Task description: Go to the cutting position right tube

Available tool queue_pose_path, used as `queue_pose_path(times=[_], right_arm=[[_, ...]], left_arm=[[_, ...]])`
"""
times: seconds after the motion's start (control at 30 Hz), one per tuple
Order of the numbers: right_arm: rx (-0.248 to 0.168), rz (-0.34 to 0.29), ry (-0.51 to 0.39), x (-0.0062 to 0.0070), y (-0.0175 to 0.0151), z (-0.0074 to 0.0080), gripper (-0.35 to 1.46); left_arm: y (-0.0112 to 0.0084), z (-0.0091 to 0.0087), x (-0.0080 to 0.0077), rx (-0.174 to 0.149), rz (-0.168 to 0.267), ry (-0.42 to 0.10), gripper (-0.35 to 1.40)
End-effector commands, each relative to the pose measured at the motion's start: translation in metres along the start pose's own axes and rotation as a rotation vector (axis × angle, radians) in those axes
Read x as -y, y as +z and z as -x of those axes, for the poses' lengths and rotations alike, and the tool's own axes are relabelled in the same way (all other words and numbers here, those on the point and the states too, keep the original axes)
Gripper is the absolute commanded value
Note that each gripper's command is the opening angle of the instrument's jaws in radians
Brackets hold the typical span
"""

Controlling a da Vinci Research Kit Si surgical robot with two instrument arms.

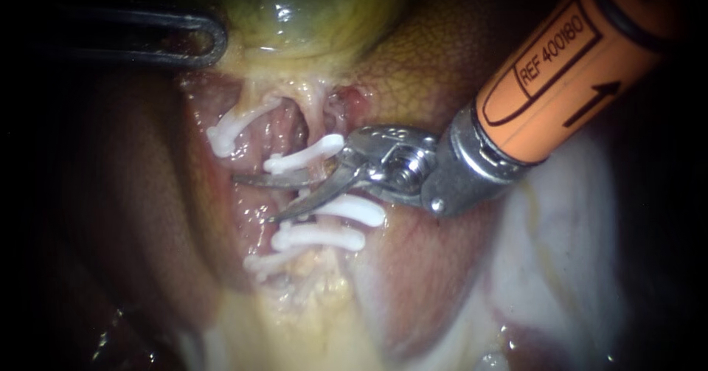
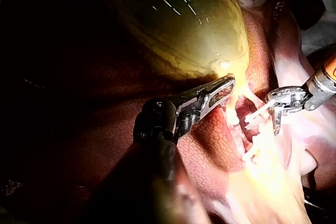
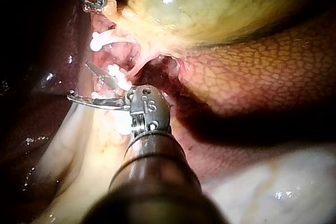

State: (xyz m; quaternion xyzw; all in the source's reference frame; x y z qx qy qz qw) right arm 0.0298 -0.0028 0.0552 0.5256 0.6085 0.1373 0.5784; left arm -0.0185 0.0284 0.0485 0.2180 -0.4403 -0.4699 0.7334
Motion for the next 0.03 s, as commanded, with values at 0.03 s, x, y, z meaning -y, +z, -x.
queue_pose_path(times=[0.03], right_arm=[[0.000, 0.001, 0.000, -0.0001, 0.0000, 0.0001, 0.69]], left_arm=[[0.0000, 0.0000, 0.0000, 0.000, 0.000, 0.000, -0.35]])
